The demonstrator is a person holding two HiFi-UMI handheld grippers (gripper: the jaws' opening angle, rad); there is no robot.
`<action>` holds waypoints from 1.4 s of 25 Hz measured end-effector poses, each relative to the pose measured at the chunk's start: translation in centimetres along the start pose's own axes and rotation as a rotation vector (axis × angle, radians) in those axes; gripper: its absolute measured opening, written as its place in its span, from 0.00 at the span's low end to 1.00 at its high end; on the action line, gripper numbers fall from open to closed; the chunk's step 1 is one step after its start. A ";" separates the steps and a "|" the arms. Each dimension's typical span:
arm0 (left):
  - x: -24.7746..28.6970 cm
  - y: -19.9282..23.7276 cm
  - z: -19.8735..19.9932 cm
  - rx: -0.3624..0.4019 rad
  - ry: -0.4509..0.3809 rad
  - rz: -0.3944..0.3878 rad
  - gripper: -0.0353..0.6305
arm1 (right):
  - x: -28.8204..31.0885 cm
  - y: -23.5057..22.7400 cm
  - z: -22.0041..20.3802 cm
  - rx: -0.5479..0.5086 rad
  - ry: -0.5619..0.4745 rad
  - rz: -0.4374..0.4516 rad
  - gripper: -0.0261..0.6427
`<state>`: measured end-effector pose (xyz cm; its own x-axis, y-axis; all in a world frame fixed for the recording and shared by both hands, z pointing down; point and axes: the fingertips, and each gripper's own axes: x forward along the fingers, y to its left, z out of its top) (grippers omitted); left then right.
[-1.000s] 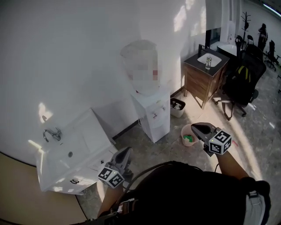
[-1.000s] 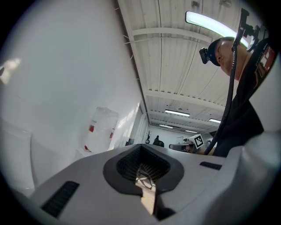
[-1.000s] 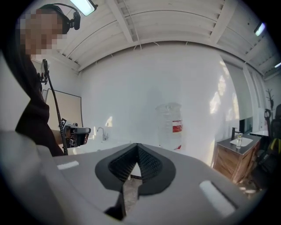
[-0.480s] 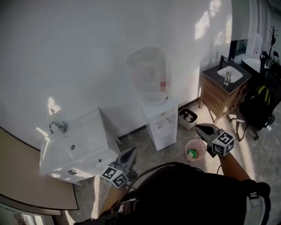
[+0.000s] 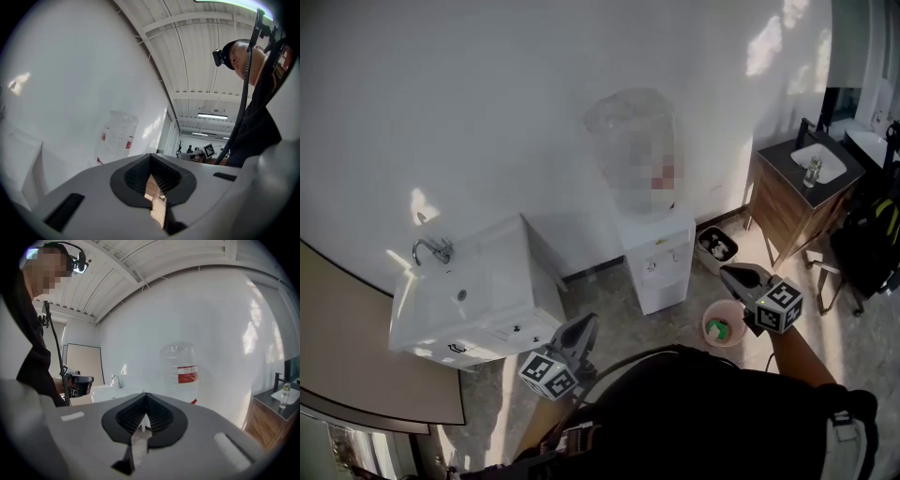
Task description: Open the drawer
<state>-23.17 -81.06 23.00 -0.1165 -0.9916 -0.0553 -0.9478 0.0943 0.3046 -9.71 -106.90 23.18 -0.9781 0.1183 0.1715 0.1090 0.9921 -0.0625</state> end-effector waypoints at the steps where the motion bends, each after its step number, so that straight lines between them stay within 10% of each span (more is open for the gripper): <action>1: 0.0 0.9 0.2 -0.006 -0.004 0.012 0.05 | 0.9 -0.2 0.0 0.003 0.006 0.004 0.04; 19: -2.4 22.0 8.4 -0.034 -0.099 0.012 0.05 | 25.4 5.3 6.5 -0.094 0.057 0.115 0.04; 35: -23.6 32.2 9.1 -0.033 -0.247 0.529 0.05 | 47.3 22.1 7.9 -0.227 0.108 0.625 0.04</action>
<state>-53.70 -53.80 25.43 -0.6410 -0.7602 -0.1060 -0.7324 0.5645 0.3806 -54.92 -79.70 22.11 -0.6968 0.6652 0.2683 0.6951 0.7185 0.0240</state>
